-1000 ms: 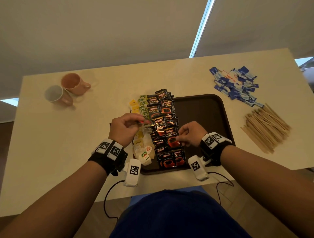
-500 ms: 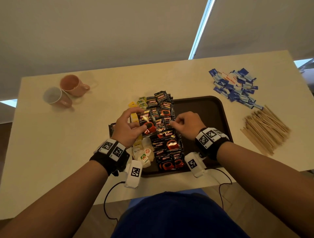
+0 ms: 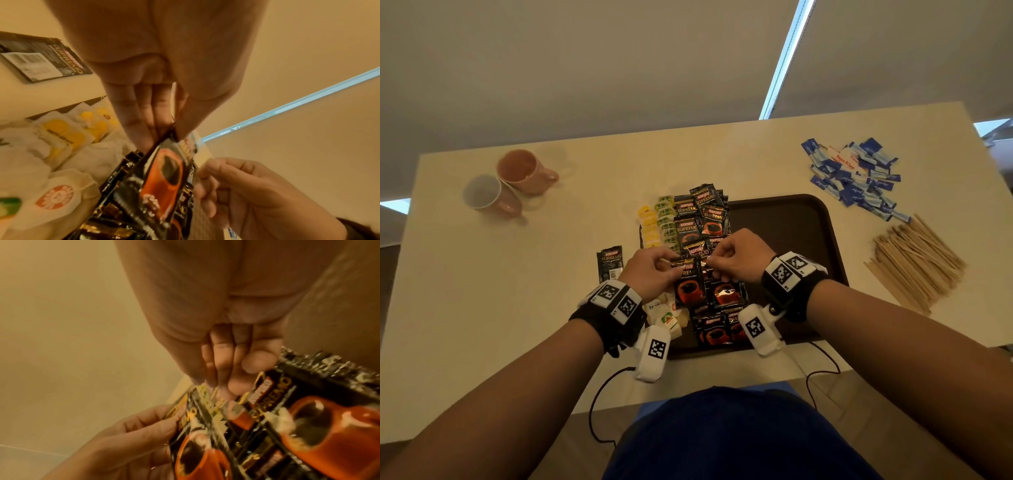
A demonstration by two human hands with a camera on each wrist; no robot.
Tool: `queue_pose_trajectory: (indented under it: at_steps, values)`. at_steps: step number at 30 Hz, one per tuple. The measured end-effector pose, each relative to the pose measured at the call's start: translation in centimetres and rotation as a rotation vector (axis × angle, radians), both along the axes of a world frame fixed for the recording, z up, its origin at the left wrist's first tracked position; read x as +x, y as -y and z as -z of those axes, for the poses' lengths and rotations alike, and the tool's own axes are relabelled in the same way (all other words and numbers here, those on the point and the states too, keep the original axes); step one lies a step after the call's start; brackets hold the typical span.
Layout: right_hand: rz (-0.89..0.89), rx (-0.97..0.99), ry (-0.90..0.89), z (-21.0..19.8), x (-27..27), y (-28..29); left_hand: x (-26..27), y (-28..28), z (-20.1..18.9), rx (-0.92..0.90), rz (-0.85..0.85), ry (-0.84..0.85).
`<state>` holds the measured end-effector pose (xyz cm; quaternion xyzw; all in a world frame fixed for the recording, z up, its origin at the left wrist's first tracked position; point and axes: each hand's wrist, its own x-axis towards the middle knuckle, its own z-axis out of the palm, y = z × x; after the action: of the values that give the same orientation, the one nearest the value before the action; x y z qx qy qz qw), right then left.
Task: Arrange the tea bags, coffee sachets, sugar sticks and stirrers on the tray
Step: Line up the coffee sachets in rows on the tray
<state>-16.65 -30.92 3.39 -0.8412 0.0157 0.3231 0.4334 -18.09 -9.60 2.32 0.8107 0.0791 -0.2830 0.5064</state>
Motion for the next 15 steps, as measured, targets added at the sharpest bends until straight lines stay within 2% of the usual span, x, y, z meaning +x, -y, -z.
queue_pose_trajectory:
  at_steps: [4,8,15]
  values:
    - [0.046,-0.221,0.089,0.7,-0.7,1.8,0.6,0.0,0.5,0.147,0.138,-0.028]
    - [0.022,-0.362,0.018,1.9,-2.1,2.5,0.9,0.6,0.9,0.213,0.199,-0.065]
    - [0.039,-0.313,-0.033,2.9,-3.2,2.7,0.8,1.5,1.7,0.311,0.234,-0.03]
